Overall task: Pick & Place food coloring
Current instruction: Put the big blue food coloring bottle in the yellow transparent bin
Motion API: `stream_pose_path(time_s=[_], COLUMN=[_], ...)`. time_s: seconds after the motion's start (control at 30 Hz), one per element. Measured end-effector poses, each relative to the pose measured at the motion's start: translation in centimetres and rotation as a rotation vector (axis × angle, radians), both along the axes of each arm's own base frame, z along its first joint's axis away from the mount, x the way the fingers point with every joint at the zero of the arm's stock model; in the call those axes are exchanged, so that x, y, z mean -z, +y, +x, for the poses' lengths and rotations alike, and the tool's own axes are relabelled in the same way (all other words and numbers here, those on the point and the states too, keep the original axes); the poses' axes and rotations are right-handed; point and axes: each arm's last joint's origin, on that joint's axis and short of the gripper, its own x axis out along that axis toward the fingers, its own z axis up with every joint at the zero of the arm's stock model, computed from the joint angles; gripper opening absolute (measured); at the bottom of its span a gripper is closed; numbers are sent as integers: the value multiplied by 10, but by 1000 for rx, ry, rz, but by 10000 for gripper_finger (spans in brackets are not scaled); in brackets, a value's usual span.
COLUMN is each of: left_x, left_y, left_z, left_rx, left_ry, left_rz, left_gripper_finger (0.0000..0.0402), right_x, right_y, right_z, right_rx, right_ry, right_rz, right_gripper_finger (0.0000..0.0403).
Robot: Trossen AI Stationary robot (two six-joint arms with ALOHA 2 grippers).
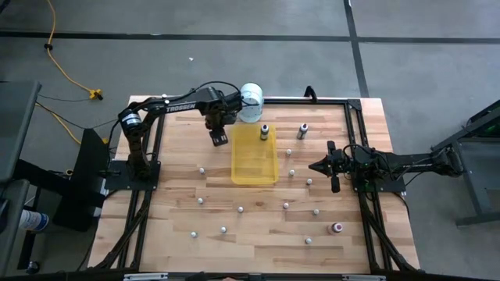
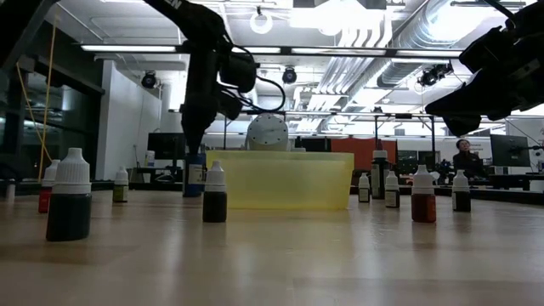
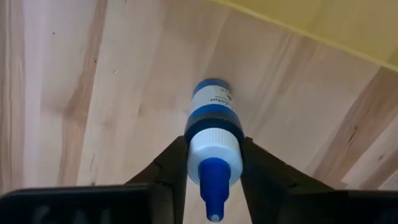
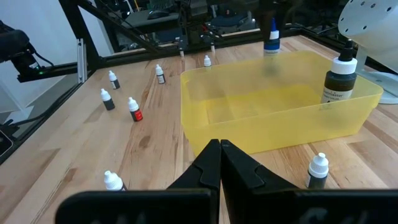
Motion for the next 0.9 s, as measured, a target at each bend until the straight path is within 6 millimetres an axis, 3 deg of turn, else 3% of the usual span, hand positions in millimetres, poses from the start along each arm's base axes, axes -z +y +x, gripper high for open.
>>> stream_pose_path(time_s=[0.17, 0.33, 0.7, 0.9], left_x=[-2, -19, -101, -131], left_y=[-2, -2, 0, -3], left_z=[-4, -3, 0, -2], left_rx=[0, 2, 0, -35], left_ry=[43, 50, -60, -118], left_rz=[-25, -27, 52, 99], left_gripper_finger=[95, 108, 103, 102], right_x=[0, 0, 0, 0], right_y=[0, 0, 0, 0], right_z=[0, 0, 0, 0], right_rx=[0, 0, 0, 0], right_ry=[0, 0, 0, 0], right_rz=[0, 0, 0, 0], right_gripper_finger=[0, 0, 0, 0])
